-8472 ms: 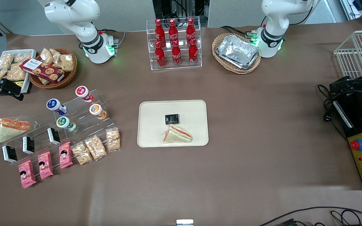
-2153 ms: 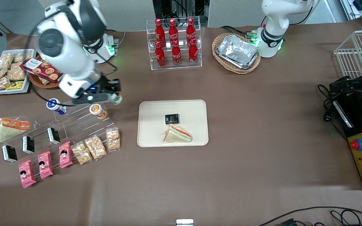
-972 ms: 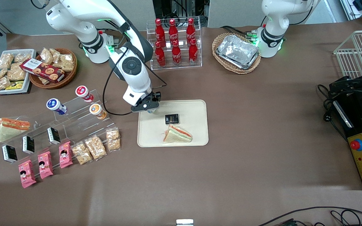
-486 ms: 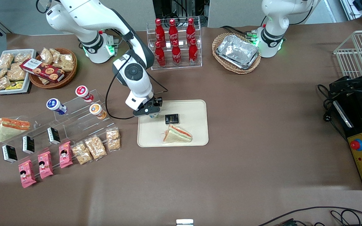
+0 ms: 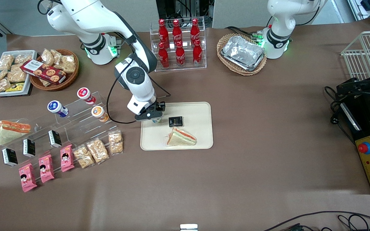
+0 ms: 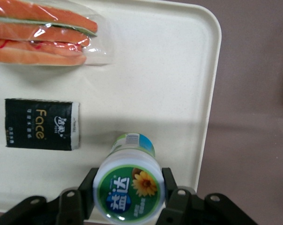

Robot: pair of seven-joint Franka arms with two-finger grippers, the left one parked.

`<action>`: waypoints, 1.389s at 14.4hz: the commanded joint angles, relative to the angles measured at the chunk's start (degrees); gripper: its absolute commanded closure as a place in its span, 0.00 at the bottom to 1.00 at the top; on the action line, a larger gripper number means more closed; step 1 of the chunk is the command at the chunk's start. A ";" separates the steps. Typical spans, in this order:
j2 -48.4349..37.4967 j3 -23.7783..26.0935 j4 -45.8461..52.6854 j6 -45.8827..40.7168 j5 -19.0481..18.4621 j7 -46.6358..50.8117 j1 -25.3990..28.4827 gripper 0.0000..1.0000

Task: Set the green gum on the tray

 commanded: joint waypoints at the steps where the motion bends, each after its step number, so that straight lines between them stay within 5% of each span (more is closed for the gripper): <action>1: 1.01 -0.02 0.67 1.04 -1.39 2.51 -0.14 0.10; 3: 0.83 -0.02 0.76 0.95 -1.39 3.74 -0.15 0.02; 10: -7.77 -6.25 2.42 -4.74 -1.48 2.44 -0.93 0.01; 20: -22.80 -7.14 9.80 -27.59 -1.48 -9.52 -14.72 0.01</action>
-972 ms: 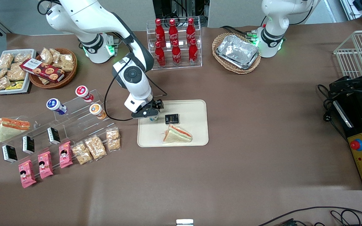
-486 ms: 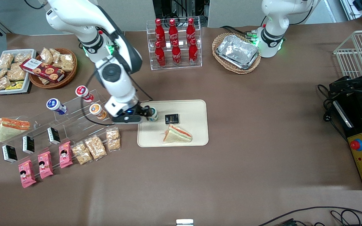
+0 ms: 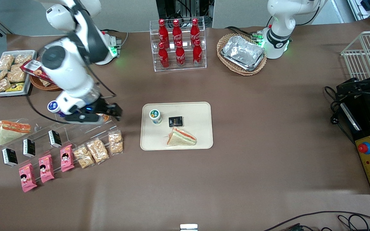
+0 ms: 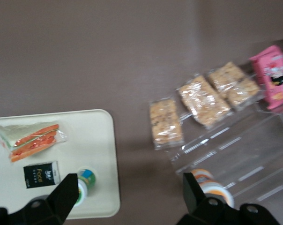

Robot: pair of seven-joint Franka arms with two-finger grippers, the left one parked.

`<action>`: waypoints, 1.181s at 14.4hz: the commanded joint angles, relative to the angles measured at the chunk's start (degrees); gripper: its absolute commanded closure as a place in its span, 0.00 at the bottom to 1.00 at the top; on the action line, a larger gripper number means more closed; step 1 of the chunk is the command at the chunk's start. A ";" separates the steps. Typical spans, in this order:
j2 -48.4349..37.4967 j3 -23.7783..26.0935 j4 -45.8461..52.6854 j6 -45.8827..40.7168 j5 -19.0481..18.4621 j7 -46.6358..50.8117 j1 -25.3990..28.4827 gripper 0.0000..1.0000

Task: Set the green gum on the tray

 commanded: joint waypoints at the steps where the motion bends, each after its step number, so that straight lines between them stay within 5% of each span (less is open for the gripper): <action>1: -4.24 0.37 3.47 -8.95 -1.01 -3.06 -4.40 0.01; 5: -3.11 0.37 15.60 -21.45 -1.01 -3.41 -9.67 0.00; 8: -3.28 0.37 18.95 -23.66 -1.19 -5.24 -13.00 0.00; 11: -3.54 0.28 20.01 -24.36 -2.60 -17.00 -16.78 0.00; 17: -3.55 0.37 25.02 -32.09 -1.63 -17.92 -18.82 0.00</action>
